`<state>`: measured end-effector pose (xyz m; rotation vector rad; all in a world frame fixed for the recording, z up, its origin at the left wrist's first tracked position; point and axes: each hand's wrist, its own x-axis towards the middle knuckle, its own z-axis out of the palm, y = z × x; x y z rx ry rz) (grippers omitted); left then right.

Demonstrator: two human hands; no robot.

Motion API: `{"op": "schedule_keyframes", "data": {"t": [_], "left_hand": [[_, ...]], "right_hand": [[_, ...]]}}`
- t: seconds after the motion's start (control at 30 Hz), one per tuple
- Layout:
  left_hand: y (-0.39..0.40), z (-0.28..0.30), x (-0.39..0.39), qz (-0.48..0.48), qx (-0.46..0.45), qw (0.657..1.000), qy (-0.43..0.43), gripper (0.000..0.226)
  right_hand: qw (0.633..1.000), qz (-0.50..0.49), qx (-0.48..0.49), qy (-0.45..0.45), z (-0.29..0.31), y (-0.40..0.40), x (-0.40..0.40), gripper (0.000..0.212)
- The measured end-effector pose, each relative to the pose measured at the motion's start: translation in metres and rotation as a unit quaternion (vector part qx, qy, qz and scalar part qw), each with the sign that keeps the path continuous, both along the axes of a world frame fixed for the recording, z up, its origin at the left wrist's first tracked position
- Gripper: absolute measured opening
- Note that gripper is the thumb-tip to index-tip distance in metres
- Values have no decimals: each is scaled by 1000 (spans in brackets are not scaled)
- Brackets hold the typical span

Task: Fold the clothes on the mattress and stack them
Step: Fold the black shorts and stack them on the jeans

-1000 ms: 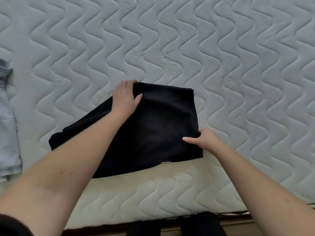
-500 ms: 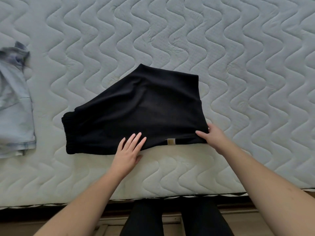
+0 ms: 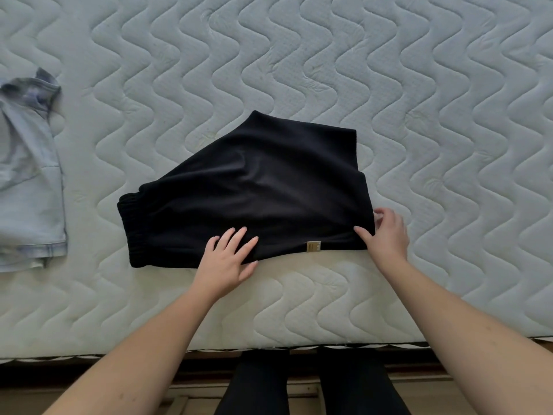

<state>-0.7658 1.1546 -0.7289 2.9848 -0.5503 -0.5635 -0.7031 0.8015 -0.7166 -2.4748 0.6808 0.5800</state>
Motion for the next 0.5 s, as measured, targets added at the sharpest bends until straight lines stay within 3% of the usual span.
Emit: {"op": "schedule_keyframes", "data": {"t": [0.13, 0.3, 0.5], "left_hand": [[-13, 11, 41, 4, -52, 996, -69, 39], [-24, 22, 110, 42, -79, 994, -56, 23], [-25, 20, 192, 141, -108, 984, -27, 43]], "right_hand": [[997, 7, 20, -70, 8, 11, 22, 56], [994, 39, 53, -84, 13, 23, 80, 51], [992, 86, 39, -87, 11, 28, 156, 57]]}}
